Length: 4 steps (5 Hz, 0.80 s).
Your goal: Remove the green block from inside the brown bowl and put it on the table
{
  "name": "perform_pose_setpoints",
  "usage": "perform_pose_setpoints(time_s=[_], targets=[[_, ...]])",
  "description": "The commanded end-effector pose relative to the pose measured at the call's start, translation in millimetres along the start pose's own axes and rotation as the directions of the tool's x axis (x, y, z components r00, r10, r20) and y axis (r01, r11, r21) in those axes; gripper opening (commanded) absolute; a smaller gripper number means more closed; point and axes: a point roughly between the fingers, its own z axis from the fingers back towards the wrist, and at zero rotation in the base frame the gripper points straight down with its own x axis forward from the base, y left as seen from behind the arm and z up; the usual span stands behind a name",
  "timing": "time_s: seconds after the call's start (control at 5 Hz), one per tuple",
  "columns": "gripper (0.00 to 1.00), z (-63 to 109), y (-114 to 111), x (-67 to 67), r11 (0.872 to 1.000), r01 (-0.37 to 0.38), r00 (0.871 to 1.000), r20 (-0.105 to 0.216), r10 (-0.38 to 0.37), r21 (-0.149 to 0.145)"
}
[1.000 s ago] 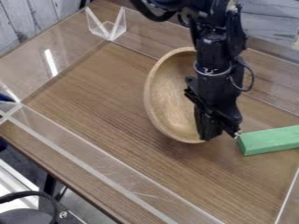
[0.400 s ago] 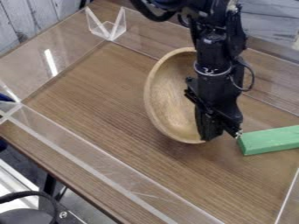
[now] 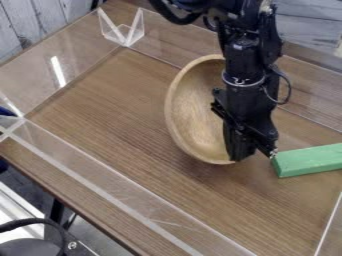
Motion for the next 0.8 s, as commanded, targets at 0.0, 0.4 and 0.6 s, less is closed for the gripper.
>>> perform_pose_setpoints(time_s=[0.0, 0.4, 0.6], targets=[[0.00, 19.9, -1.7, 10.9, 1.000, 0.009, 0.997, 0.074, -0.010, 0.019], [1.00, 24.4, -4.6, 11.5, 1.000, 0.016, 0.997, 0.071, -0.017, 0.009], [0.00, 26.1, -5.8, 11.5, 1.000, 0.019, 0.997, 0.071, -0.019, 0.006]])
